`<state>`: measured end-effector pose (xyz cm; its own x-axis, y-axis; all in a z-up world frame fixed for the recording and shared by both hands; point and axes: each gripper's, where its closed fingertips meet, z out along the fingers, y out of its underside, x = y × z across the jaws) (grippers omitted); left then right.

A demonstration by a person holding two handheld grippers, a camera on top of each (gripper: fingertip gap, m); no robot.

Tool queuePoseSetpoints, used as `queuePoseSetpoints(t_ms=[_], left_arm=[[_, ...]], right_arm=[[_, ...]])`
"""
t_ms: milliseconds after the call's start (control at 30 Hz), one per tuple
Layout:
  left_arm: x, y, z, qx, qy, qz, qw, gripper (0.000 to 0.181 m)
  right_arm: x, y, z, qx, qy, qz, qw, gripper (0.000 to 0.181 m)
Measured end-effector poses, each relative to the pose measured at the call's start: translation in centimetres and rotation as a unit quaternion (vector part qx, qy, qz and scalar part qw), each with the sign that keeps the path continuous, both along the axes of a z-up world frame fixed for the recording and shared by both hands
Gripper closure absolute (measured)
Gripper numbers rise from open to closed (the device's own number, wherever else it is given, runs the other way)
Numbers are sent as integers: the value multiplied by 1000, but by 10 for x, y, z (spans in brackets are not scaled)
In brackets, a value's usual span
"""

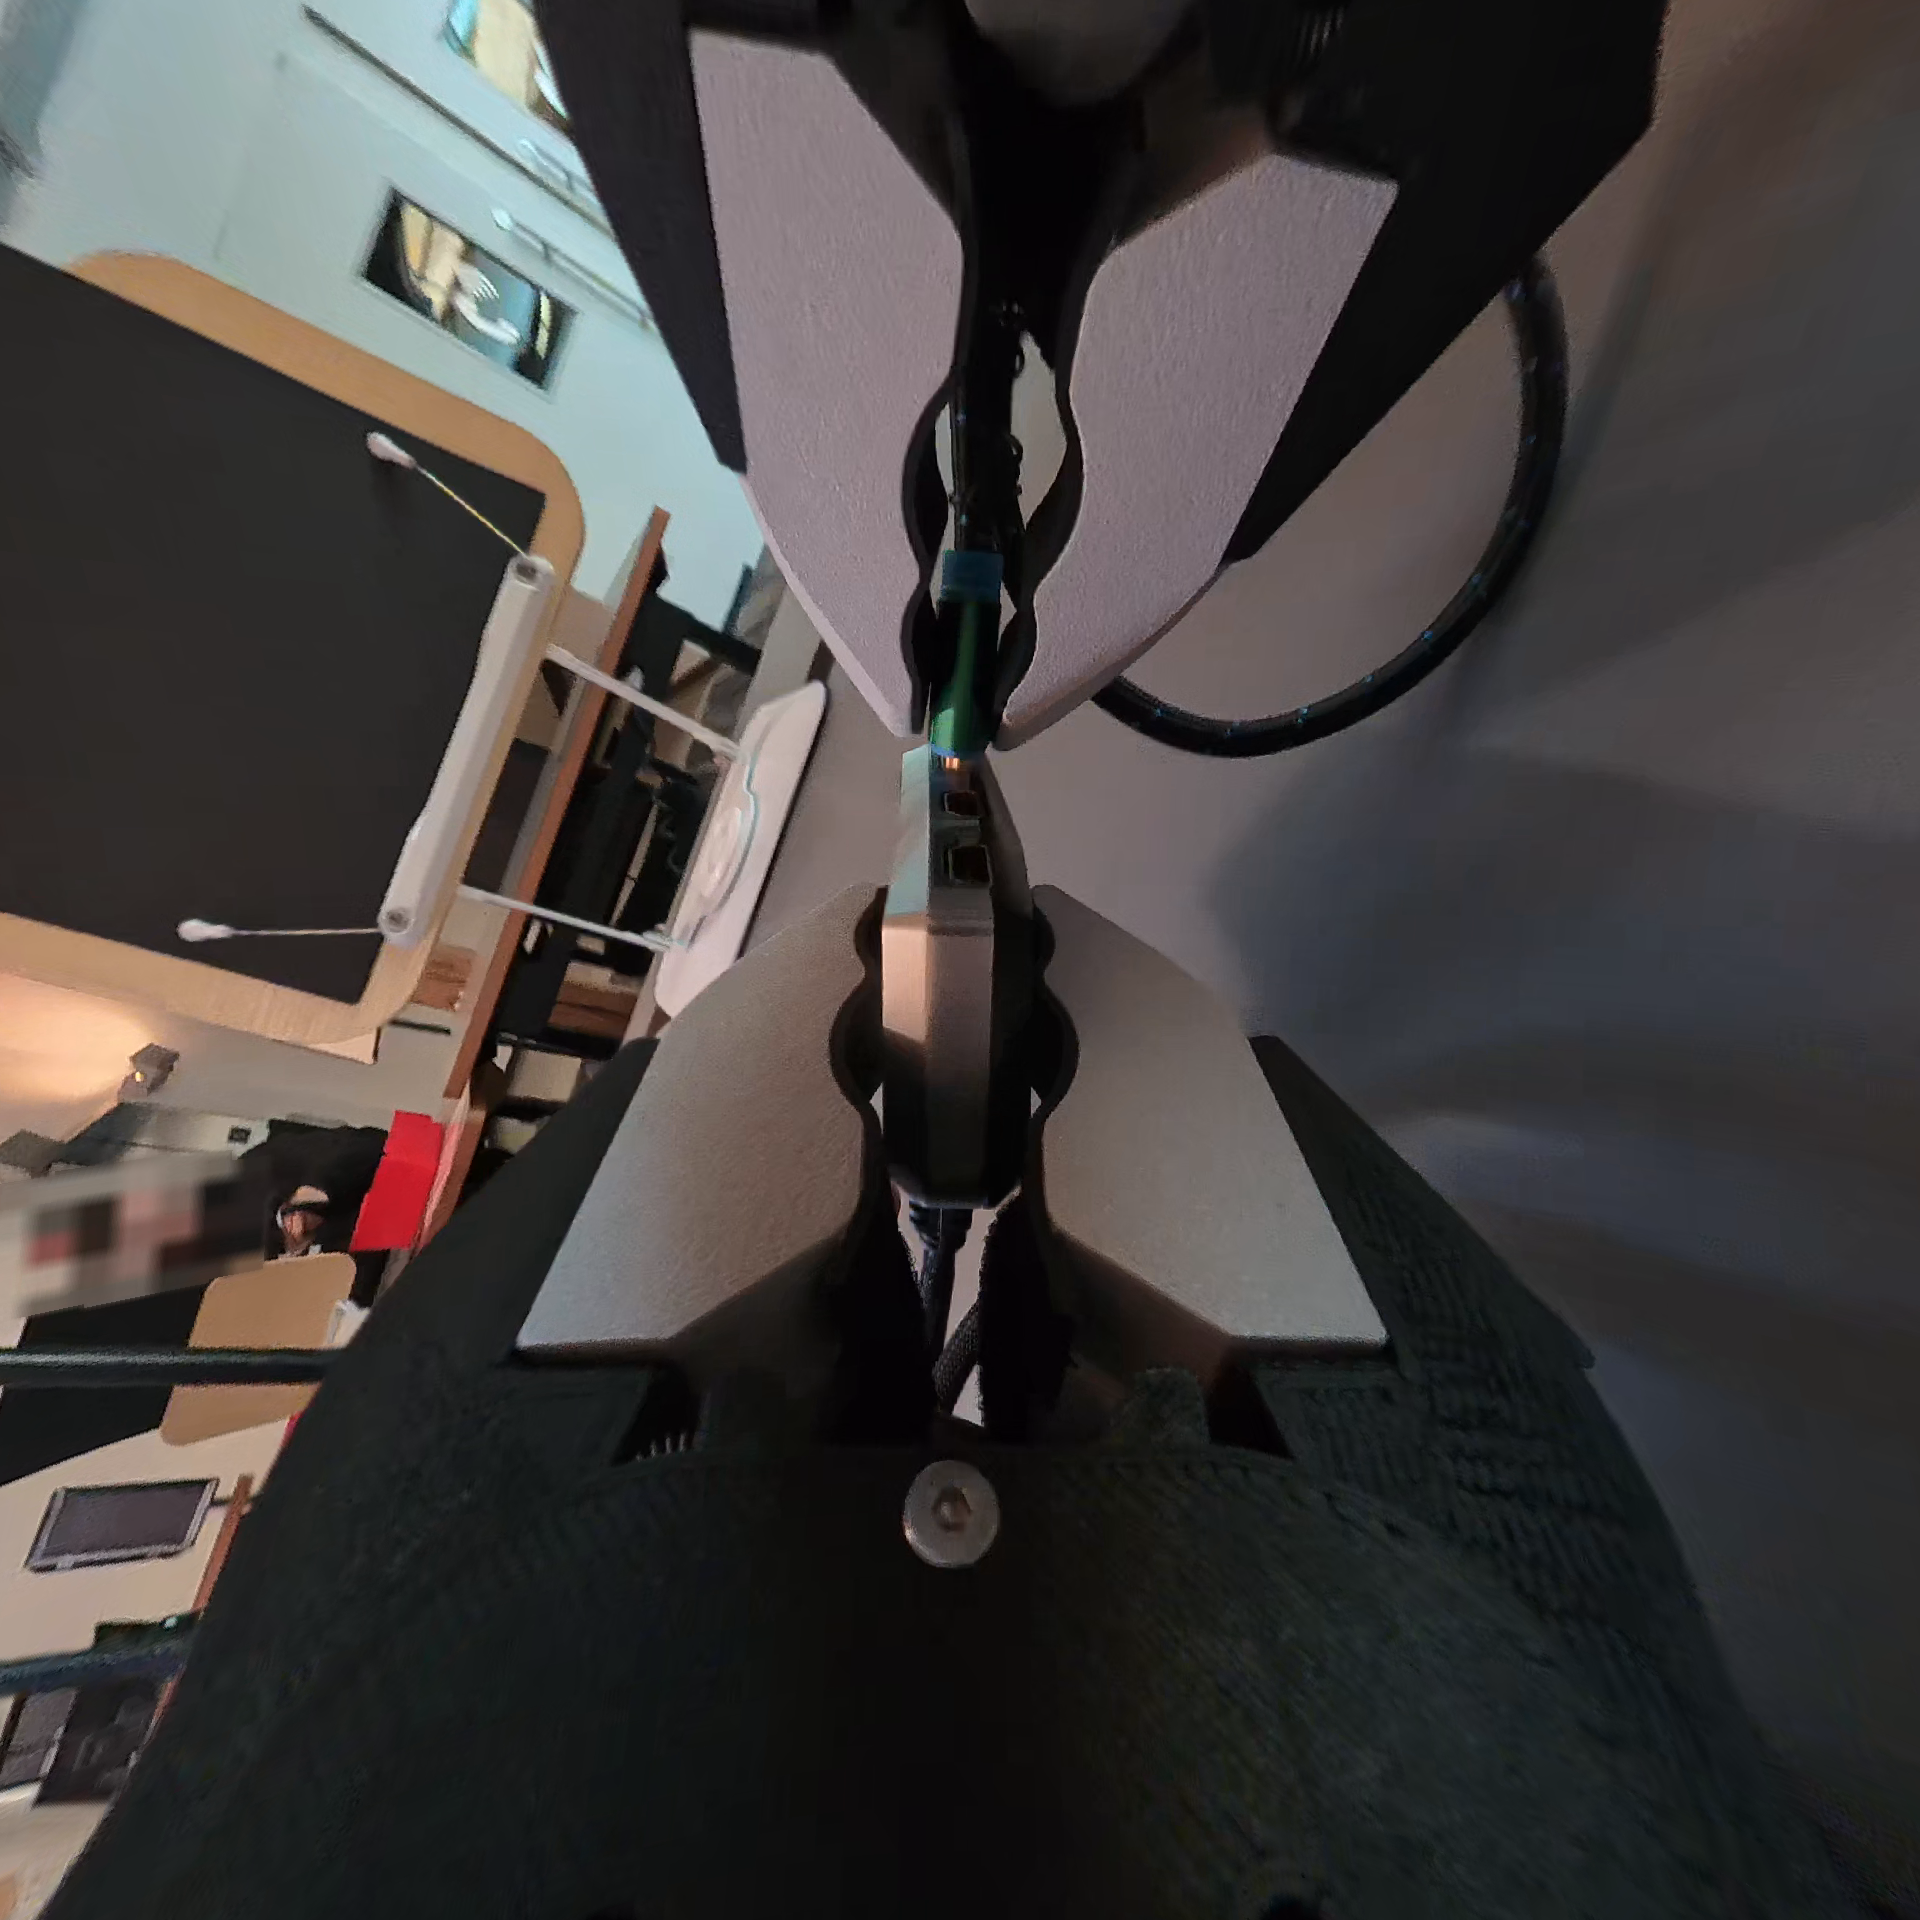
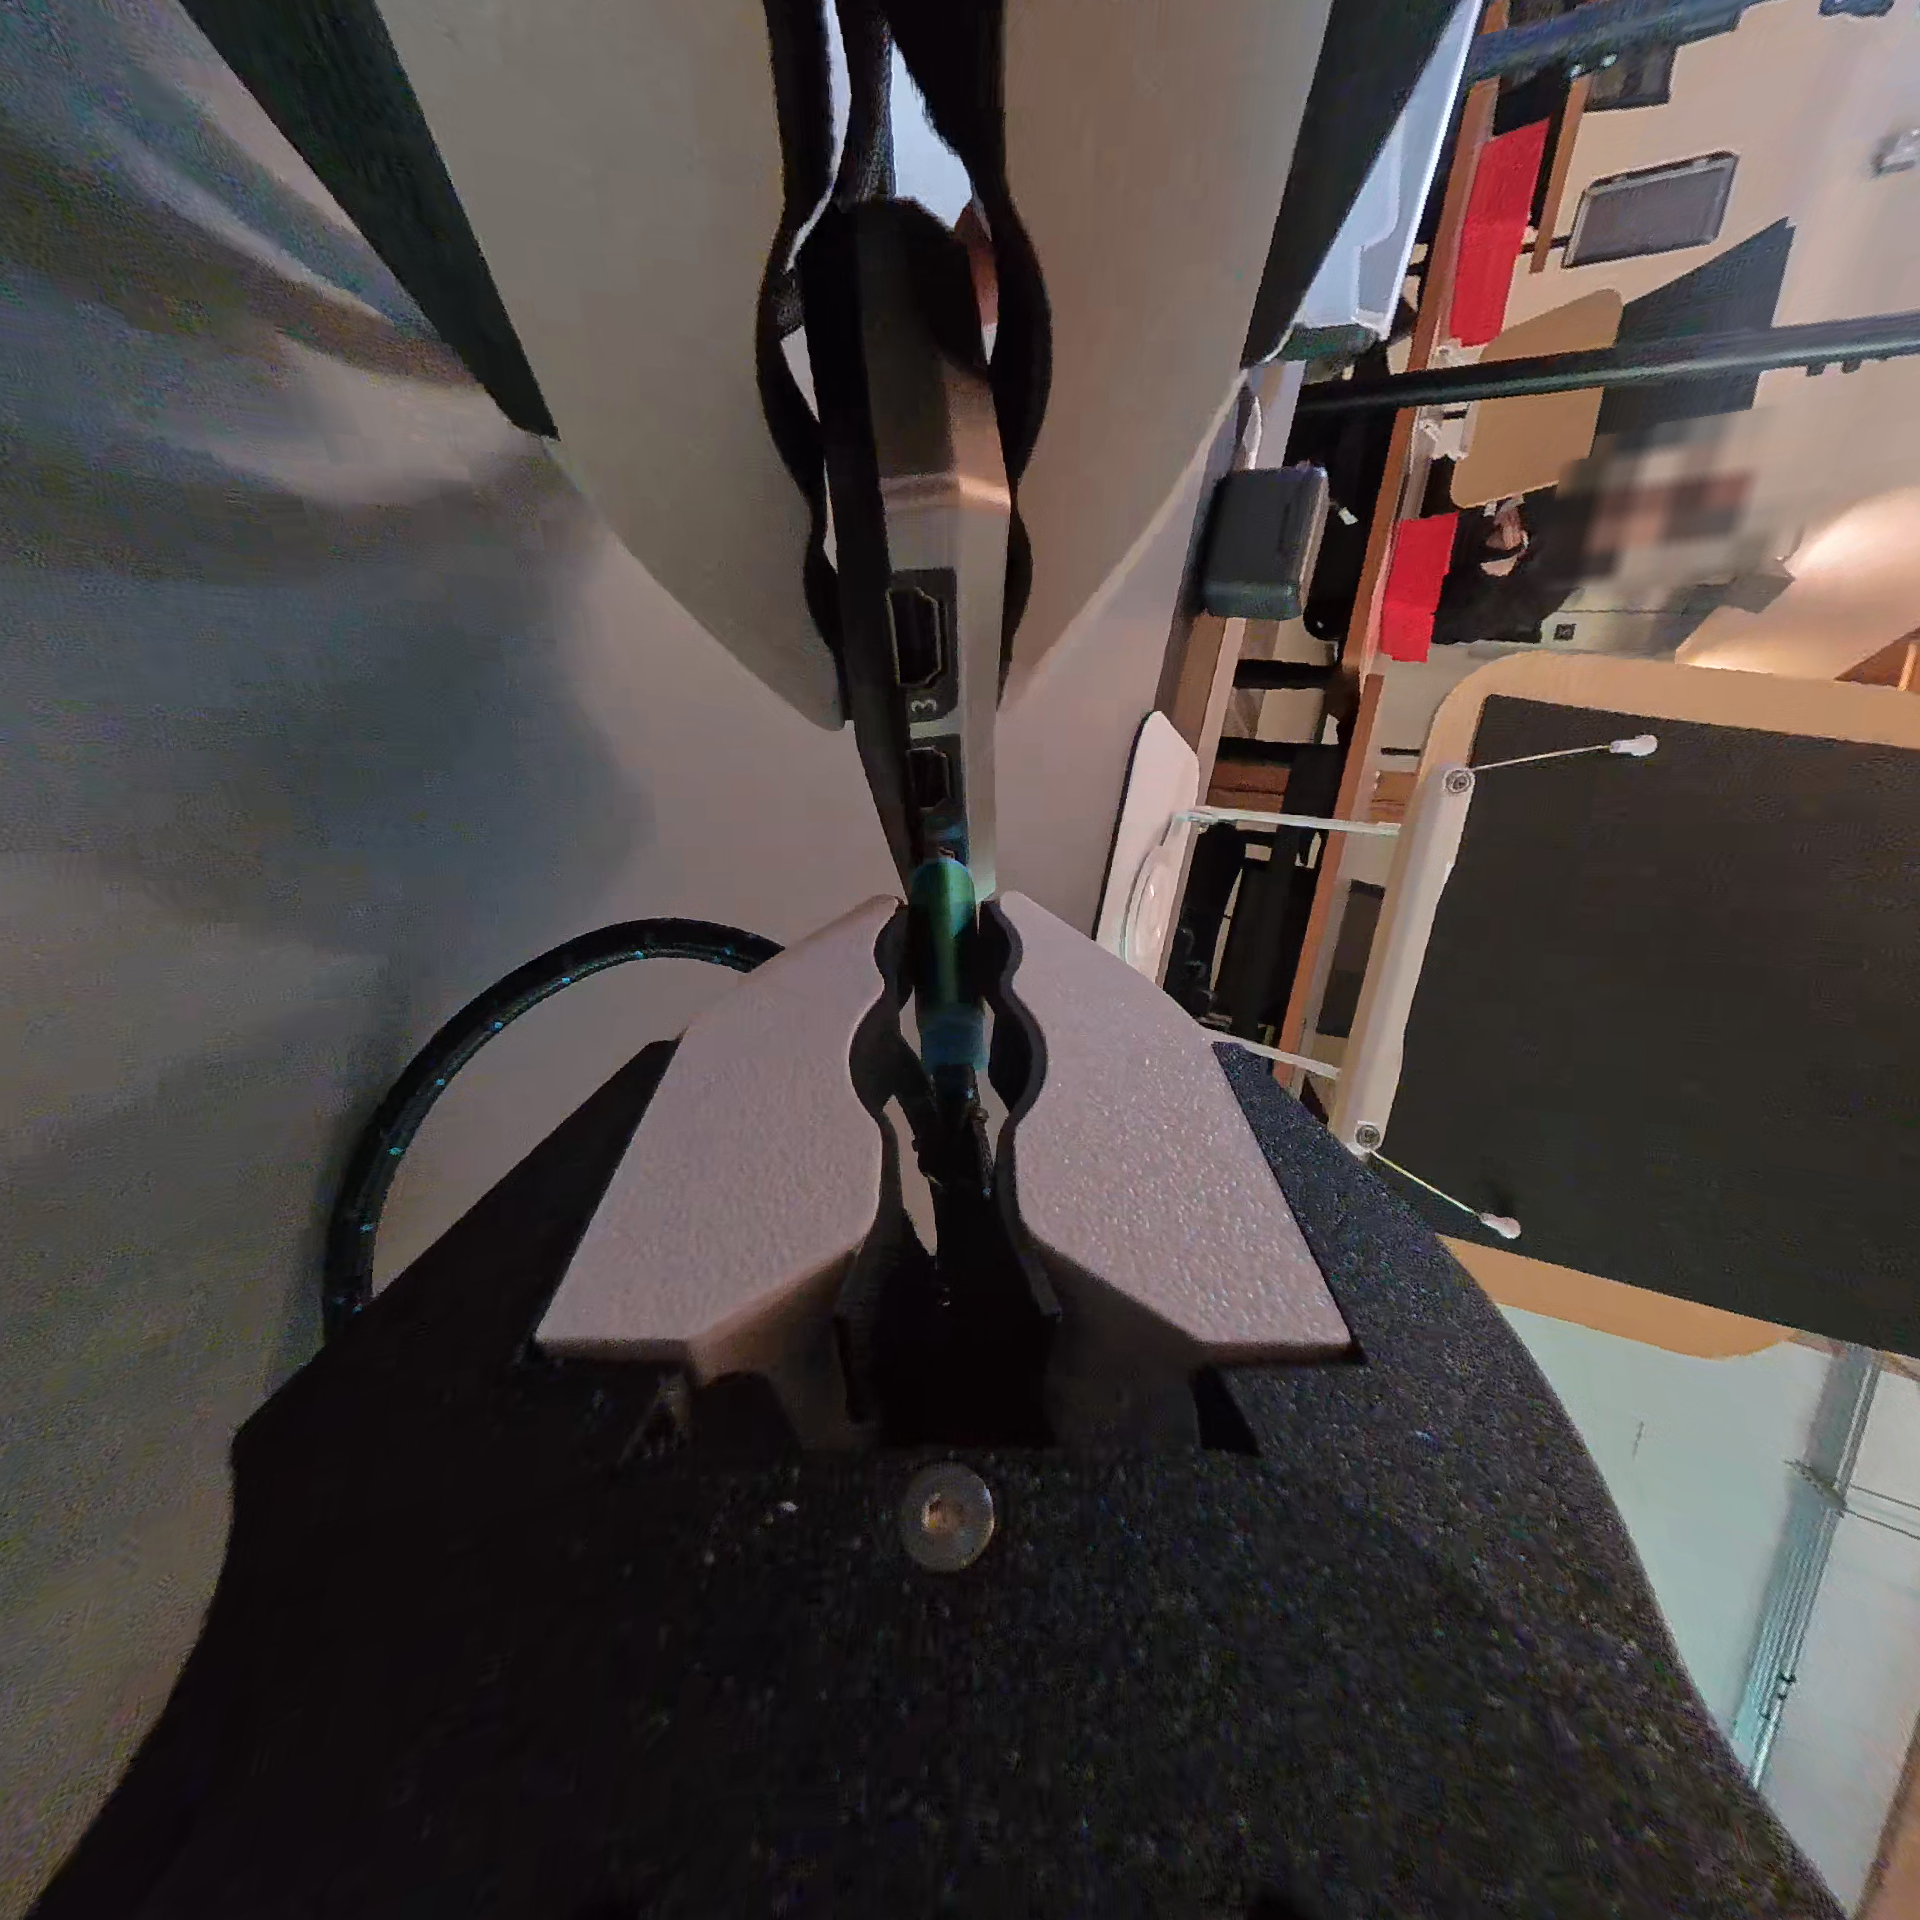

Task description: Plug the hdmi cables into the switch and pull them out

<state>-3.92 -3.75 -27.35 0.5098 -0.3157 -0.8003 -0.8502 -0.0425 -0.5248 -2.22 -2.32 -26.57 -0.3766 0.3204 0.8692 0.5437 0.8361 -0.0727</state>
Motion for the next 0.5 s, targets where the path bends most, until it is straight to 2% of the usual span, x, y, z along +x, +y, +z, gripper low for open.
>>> queuePoseSetpoints(t_ms=[133,267,367,467,500], left_arm=[[3,2,-2,-16,-31,0,999,161],[2,5,-7,-42,-47,27,998,159],[6,7,-6,-44,-62,25,997,158],[12,8,2,-12,-43,-6,999,158],[16,6,5,-8,-68,-21,997,157]], right_arm=[[2,2,-2,-25,-3,-21,999,169],[5,1,-2,-24,2,6,1000,169],[11,0,2,-62,28,21,997,169],[13,3,5,-86,54,26,995,169],[13,3,6,-93,66,33,993,169]])
